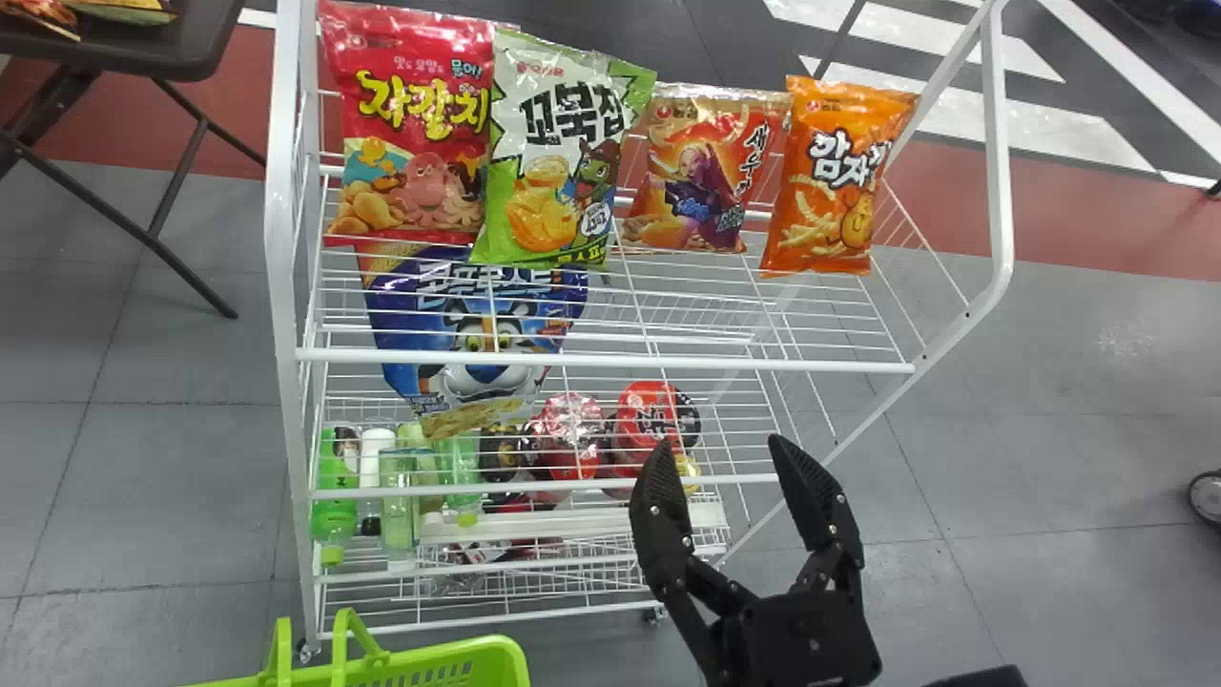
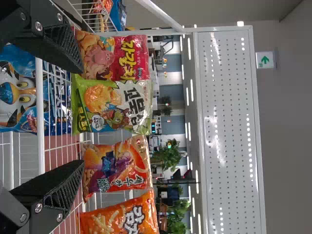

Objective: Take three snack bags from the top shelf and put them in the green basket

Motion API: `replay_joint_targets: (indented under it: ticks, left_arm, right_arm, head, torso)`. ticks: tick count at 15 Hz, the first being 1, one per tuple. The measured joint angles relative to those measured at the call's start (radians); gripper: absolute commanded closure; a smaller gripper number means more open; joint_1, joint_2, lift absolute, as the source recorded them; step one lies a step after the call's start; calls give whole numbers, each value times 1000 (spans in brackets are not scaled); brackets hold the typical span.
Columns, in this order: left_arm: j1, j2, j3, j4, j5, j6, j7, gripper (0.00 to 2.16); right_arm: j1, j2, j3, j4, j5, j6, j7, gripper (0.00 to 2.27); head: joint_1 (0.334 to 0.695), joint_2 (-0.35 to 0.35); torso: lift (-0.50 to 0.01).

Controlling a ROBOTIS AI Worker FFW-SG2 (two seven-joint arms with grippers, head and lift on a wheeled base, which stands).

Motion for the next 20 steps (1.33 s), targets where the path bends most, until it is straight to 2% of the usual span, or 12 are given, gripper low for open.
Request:
replay_joint_targets:
  ticks: [4, 8, 13, 17, 20]
  left_arm:
    - [5, 0, -16, -2, -4, 2, 5, 1997]
    - [4, 1, -18, 2, -9, 1, 13, 1997]
    - [-23, 4, -19, 16, -17, 4, 17, 1997]
    - [-55, 7, -19, 48, -17, 8, 16, 1997]
    - [-79, 8, -19, 81, -15, 6, 16, 1997]
  right_arm:
    - [-87, -1, -8, 3, 0, 81, 2, 174]
    - [-299, -4, -12, 58, -8, 275, 6, 178]
    - [-606, -3, -10, 221, -22, 473, 6, 181]
    - [-811, -3, 3, 376, -6, 538, 6, 181]
    - [-953, -3, 5, 522, -3, 572, 10, 181]
  head:
    - [695, -350]
    - [695, -350]
    - [695, -319]
    - [695, -264]
    - [695, -247]
  torso:
    - [-44]
    - [-44]
    - [-44]
    - [-44]
    - [-44]
